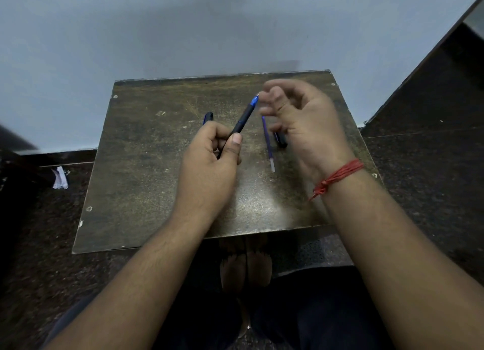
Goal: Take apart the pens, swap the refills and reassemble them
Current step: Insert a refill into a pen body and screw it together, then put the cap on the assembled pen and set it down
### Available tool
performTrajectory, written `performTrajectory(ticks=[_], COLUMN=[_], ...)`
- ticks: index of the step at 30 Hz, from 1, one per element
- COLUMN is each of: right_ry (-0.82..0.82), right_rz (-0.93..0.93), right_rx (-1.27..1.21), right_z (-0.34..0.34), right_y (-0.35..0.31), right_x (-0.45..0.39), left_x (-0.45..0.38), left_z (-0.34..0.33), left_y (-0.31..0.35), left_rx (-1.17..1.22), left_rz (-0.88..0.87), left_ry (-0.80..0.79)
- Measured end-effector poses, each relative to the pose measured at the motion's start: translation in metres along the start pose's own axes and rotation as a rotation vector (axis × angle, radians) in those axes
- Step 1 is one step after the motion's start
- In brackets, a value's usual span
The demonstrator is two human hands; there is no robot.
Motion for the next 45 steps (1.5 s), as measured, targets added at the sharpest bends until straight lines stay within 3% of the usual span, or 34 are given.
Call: performTrajectory(ticks=[5,12,18,26,30,35,38,41,45], right_ry=[0.192,0.044,-0.007,-0.035,-0.003,0.151,0.172,0.164,0.178], right_rz=[0.148,0.068,0.073,-0.004,-0.008,0.054,0.005,-0.038,-0.062], right_rx=[0.569,1.037,1.208,1.207,1.052,0.287,-0.023,-0.176,-0.187], right_z=[0.036,0.027,0.018,0.018,0.018,0.013,0.009,0.006,0.008], right_y=[-0.004,0.006,0.014,0.013,0.008,-0.001,0.000,0.002,0.003], right_x=[-0.008,-0.009,-0.010,-0.010,-0.012,-0.007,-0.004,-0.005,-0.005], left_x=[-0.001,-0.001,0.000,0.000,-0.001,0.000,0.000,0.001,0.002], left_z=[0.002,0.002,0.001,0.000,0.000,0.000,-0.001,-0.003,-0.005], left_y=[-0.004,-0.003,-0.004,-0.004,-0.004,-0.006,-0.006,-0.006,-0.005], left_rx=[0.084,0.099,0.092,0.080,0.100,0.104,0.107,0.102,0.073], left_rz=[0.097,0.117,0.118,0.122,0.122,0.126,0.126,0.110,0.093], left_ry=[-0.036,-0.040,-0.042,-0.051,-0.056,-0.074,-0.089,-0.108,-0.129])
Point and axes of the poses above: each hand's wrist, its own x-axis away from the middle knuckle, its own z-axis out of the back of the hand, y = z × x, the point moved 1 cm from there along -x, towards the middle knuckle, and after that the axes turned 11 degrees about -x, right-handed, at the moved point
